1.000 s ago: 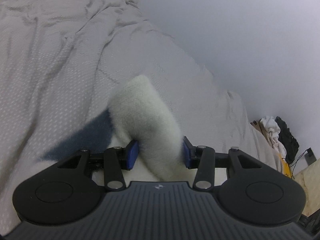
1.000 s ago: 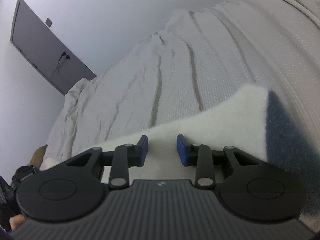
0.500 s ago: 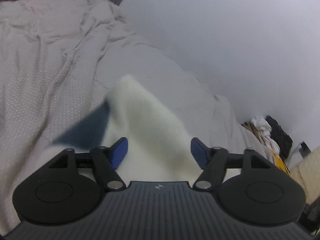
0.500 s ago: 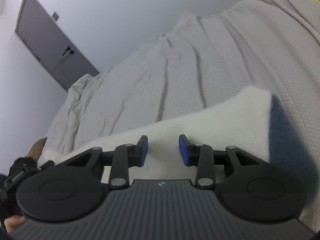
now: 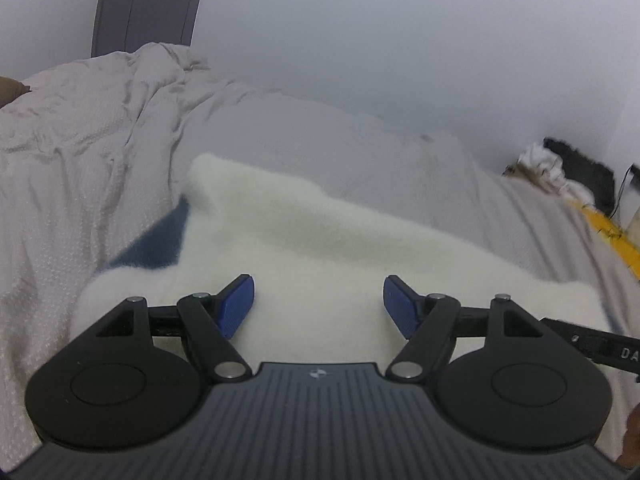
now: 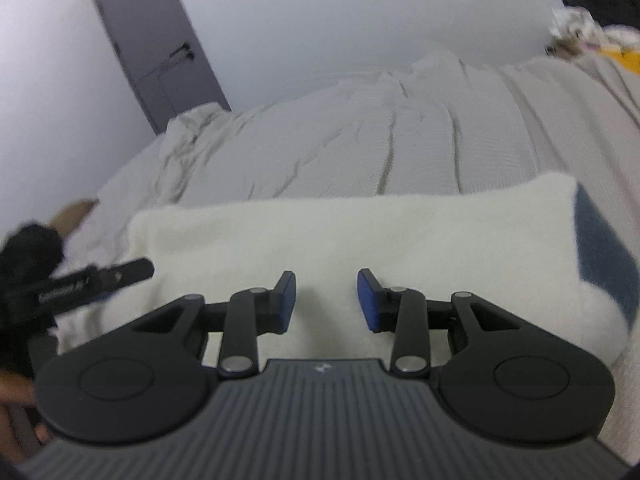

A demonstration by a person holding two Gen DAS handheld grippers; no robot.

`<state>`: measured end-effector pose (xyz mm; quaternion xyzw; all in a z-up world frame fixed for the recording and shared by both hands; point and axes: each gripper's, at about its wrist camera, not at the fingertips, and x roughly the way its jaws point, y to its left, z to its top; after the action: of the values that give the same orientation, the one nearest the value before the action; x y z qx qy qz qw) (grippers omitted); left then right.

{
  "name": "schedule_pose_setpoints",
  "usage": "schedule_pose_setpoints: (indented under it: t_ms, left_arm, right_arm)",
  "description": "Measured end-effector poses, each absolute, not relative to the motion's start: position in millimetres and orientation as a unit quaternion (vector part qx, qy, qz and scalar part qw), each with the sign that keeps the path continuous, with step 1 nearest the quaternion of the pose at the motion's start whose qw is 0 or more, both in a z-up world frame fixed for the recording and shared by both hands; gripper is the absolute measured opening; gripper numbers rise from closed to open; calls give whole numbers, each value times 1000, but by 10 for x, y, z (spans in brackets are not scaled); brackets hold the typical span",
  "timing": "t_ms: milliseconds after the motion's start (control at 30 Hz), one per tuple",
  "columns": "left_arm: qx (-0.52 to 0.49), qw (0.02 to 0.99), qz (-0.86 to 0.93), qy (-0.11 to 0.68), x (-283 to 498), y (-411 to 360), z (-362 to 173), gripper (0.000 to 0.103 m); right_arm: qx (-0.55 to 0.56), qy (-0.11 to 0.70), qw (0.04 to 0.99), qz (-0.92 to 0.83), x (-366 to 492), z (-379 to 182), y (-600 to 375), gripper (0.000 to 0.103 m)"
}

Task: Fold large clothes
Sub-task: 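Open both grippers and release the folded sweater onto the bed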

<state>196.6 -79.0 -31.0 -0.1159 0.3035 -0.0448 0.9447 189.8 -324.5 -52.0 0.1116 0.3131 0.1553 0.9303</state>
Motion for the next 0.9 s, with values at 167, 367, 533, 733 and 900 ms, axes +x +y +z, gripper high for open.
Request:
schedule_pose_setpoints:
  t_ms: [167,367,533,733,900]
  left_arm:
    - [-92,943,-36,317,2130,-859,-404,77]
    - [-83,941,-25,327,2375,-909,-562,78]
    - [-77,942,-21,325,2438,-928,-597,78]
    - [-93,945,-23,313,2298,-891,-519,79]
    - [-116,946,-27,301,1968,-863,-379,80]
  right_arm:
    - [97,320,930,151,2027,-610,-3186,38]
    - [108,320,928,155,2201,-744,-3195,36]
    - [94,308,933,159,2269,-824,-3165,36]
    - [94,303,936,152,2206,-810,-3130,36]
    - [76,301,940,141,2092,-740,-3067,39]
